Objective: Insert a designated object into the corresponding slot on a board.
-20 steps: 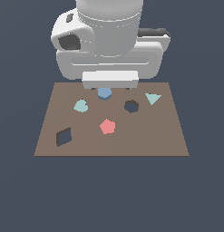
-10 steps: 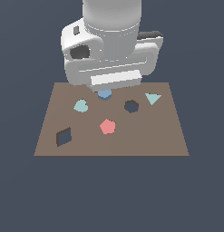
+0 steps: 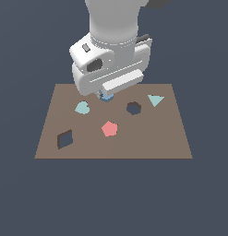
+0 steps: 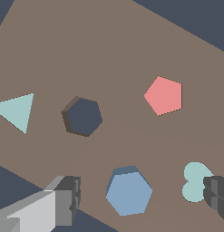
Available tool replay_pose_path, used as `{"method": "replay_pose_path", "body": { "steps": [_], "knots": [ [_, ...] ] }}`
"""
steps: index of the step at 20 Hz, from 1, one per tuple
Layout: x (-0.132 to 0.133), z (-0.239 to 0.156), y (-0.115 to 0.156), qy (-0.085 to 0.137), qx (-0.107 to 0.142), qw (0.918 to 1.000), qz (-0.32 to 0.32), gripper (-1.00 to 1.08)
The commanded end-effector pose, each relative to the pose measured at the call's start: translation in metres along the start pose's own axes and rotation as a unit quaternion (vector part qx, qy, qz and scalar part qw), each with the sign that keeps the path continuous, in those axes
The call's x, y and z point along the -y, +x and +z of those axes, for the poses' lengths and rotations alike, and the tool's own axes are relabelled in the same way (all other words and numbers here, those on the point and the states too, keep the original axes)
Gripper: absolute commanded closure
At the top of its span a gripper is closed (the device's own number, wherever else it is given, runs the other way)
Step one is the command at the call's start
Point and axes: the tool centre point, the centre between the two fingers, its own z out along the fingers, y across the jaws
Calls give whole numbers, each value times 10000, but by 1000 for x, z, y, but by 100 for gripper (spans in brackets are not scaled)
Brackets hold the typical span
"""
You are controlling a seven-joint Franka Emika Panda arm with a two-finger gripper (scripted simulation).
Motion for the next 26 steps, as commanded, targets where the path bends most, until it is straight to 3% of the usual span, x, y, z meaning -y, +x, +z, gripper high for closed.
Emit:
{"method": "replay_pose_path", "body": {
  "steps": [1, 6, 13, 20, 26],
  "knots": [
    [2, 10, -7, 4, -1, 9989, -471, -92],
    [5, 28, -21, 11, -1, 9907, -1362, -92],
    [4, 48, -37, 18, -2, 9726, -2324, -92],
    [1, 62, -47, 21, 0, 9554, -2953, -92],
    [-1, 68, -51, 21, 2, 9463, -3232, -92]
  ]
}}
